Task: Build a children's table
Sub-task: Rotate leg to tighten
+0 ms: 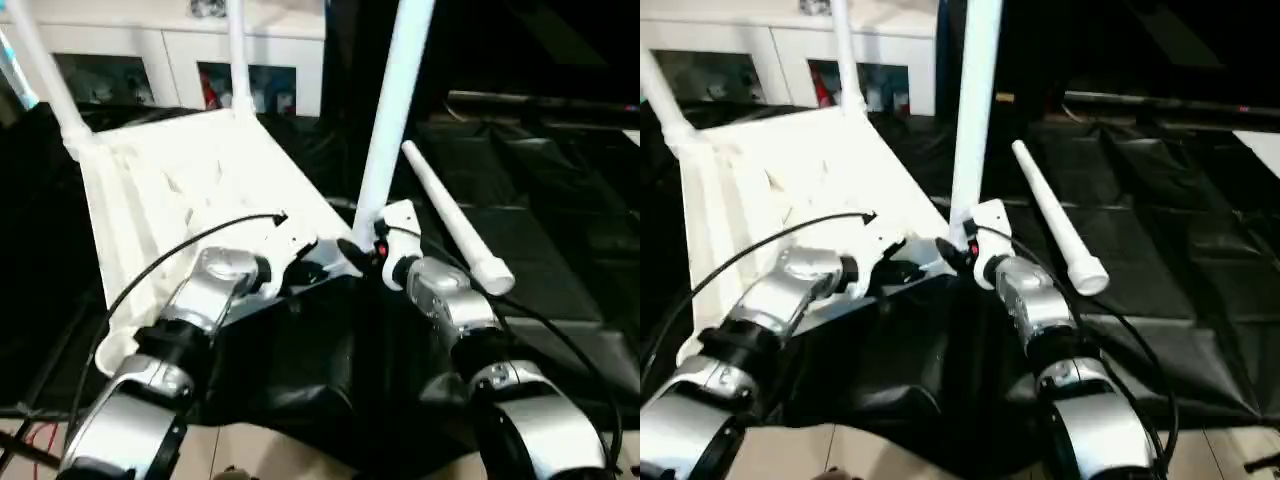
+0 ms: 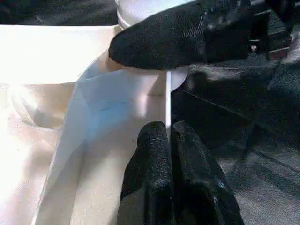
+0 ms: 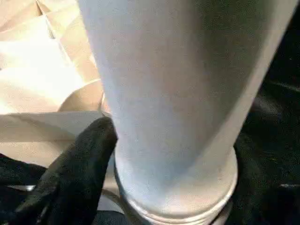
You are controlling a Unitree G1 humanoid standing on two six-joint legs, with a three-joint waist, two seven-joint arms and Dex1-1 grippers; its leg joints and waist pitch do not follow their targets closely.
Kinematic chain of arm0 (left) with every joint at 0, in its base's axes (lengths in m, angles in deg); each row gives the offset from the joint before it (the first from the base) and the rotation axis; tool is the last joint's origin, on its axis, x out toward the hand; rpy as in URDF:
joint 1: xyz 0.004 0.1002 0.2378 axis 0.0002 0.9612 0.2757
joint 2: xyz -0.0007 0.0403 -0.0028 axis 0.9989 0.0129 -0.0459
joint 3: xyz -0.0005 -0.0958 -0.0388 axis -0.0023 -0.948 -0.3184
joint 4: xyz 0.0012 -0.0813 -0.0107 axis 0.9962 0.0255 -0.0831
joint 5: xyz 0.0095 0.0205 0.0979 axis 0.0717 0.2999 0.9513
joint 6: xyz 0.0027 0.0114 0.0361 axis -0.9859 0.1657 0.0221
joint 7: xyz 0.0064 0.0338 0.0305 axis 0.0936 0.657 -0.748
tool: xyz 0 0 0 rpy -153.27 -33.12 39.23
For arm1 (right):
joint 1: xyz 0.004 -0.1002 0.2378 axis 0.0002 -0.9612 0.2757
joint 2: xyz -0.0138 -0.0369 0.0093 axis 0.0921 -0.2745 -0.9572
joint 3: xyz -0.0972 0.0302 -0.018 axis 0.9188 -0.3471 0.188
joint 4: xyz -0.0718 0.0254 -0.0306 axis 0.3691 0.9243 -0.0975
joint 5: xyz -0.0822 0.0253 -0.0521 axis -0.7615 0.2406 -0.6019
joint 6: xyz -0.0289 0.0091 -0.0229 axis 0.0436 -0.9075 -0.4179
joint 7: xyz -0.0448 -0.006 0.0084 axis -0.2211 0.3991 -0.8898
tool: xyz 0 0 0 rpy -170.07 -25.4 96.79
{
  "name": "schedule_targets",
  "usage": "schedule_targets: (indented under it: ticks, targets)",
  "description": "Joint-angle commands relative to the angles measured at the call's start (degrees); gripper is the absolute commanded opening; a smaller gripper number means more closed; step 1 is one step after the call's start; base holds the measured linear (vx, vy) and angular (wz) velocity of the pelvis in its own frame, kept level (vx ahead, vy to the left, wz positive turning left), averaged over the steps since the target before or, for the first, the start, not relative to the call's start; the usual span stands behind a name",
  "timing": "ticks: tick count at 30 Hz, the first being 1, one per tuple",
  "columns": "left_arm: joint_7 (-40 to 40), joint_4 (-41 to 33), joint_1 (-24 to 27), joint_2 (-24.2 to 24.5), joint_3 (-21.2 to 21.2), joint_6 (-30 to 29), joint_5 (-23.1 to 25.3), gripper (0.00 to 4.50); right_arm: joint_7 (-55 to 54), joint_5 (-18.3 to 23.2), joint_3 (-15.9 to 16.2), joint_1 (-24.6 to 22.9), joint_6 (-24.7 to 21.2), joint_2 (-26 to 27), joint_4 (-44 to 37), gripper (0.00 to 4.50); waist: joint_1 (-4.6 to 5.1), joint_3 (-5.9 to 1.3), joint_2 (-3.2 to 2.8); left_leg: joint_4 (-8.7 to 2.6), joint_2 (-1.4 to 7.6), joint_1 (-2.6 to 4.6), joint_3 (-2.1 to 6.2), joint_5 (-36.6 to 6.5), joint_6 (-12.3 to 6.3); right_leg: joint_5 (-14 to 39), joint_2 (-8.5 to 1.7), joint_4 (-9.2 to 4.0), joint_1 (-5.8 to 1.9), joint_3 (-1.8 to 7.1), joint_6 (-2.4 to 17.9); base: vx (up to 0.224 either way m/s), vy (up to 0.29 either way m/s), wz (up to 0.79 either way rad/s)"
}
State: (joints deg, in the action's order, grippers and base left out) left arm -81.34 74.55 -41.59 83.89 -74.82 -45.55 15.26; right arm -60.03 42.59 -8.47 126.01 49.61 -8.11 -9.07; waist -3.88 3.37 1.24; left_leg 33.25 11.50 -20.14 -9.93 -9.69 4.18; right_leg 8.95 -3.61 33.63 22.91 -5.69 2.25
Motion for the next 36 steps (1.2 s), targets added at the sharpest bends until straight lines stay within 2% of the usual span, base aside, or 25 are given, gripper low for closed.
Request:
schedule_targets:
  ticks: [1, 6, 8, 9, 12, 13, 15, 20, 24, 30, 36]
  targets:
    - [-0.32, -2.14, -1.08, -2.56, 0.05, 3.71, -1.94, 0.00, 6.31, -0.16, 4.02, 0.15, -0.01, 4.02, 1.40, 3.89, -0.42, -3.86, 0.31, -3.71, 1.69, 0.23, 0.44, -13.20, -2.05, 21.73, -5.36, -4.57, -2.64, 3.27, 7.87, 0.000, 0.000, 0.00]
    - [-6.63, -5.81, 2.17, 0.27, 1.30, 5.64, -3.25, 0.00, 14.18, -0.32, 5.89, -1.13, 1.42, 0.10, -1.09, 4.30, -0.61, -3.88, 0.36, -3.70, 1.76, -0.20, 0.45, -11.88, -2.68, 20.93, -5.33, -4.25, -3.07, 3.27, 7.83, 0.000, 0.000, 0.00]
    - [-8.38, -6.92, 3.00, 1.02, 1.42, 5.59, -3.80, 0.00, 17.12, -0.53, 6.53, -1.79, 1.24, -1.14, -2.36, 4.39, -0.61, -3.80, 0.29, -3.73, 1.90, -0.04, 0.43, -12.39, -2.88, 21.52, -5.29, -4.35, -2.91, 3.31, 7.74, 0.000, 0.000, 0.00]
    - [-9.34, -7.41, 3.34, 1.37, 1.60, 5.69, -4.02, 0.00, 18.81, -0.61, 6.89, -2.17, 1.39, -1.90, -2.93, 4.45, -0.72, -3.79, -0.34, -3.75, 1.92, 0.16, 0.47, -12.65, -2.72, 21.48, -5.23, -4.34, -2.84, 3.32, 8.01, 0.000, 0.000, 0.00]
    - [-11.71, -8.73, 4.30, 2.45, 2.07, 5.78, -4.41, 0.00, 24.16, 0.01, 7.59, -3.44, 1.22, -3.84, -4.83, 4.45, -1.22, -3.81, -0.19, -3.80, 2.21, 0.28, 0.34, -13.18, -2.68, 20.33, -5.09, -4.23, -2.82, 3.39, 8.59, 0.000, 0.000, 0.00]
    - [-13.70, -9.41, 5.03, 3.60, 2.39, 6.27, -4.59, 0.00, 29.55, 1.10, 8.26, -4.93, 0.41, -5.66, -7.38, 4.45, -1.40, -3.75, -0.29, -3.90, 2.15, 0.32, 0.31, -13.23, -2.65, 19.94, -4.87, -4.29, -2.85, 3.33, 8.62, 0.000, 0.000, 0.00]
    - [-14.52, -9.63, 5.32, 4.09, 2.54, 6.49, -4.64, 0.00, 31.66, 1.55, 8.55, -5.53, -0.06, -6.42, -8.43, 4.45, -1.66, -3.76, -0.32, -3.82, 2.25, 0.34, 0.21, -13.61, -2.75, 19.79, -4.95, -4.23, -2.79, 3.36, 8.82, 0.000, 0.000, 0.00]
    - [-20.34, -12.30, 7.40, 7.33, 2.95, 6.52, -5.31, 0.00, 42.75, 2.29, 11.72, -8.42, -2.52, -11.69, -13.55, 4.45, -2.23, -3.73, -0.23, -3.81, 2.24, 0.35, 0.23, -13.87, -2.89, 21.54, -4.96, -4.35, -2.85, 3.31, 8.04, 0.000, 0.000, 0.00]
    - [-22.88, -13.31, 8.13, 8.77, 3.25, 6.33, -5.52, 0.00, 44.99, 2.35, 11.73, -9.02, -3.57, -12.78, -14.94, 4.04, -2.51, -3.67, -0.22, -3.81, 2.12, 0.48, 0.32, -13.99, -2.38, 24.57, -5.06, -4.69, -2.67, 3.25, 7.19, 0.000, 0.000, 0.00]
    - [-24.76, -14.64, 9.00, 9.84, 3.62, 5.57, -5.95, 0.00, 46.46, 2.93, 12.54, -9.57, -5.59, -13.05, -16.72, 3.60, -2.55, -3.78, -0.12, -3.86, 2.21, 0.41, 0.33, -13.28, -2.29, 22.37, -4.88, -4.32, -2.65, 3.23, 7.78, 0.000, 0.000, 0.00]
    - [-23.03, -14.19, 8.78, 9.14, 3.21, 5.30, -5.73, 0.00, 45.07, 3.26, 12.27, -10.03, -6.76, -11.72, -17.46, 2.97, -2.69, -3.75, 0.04, -3.82, 2.10, 0.36, 0.31, -13.12, -2.13, 23.98, -5.05, -4.51, -2.66, 3.25, 6.98, 0.000, 0.000, 0.00]
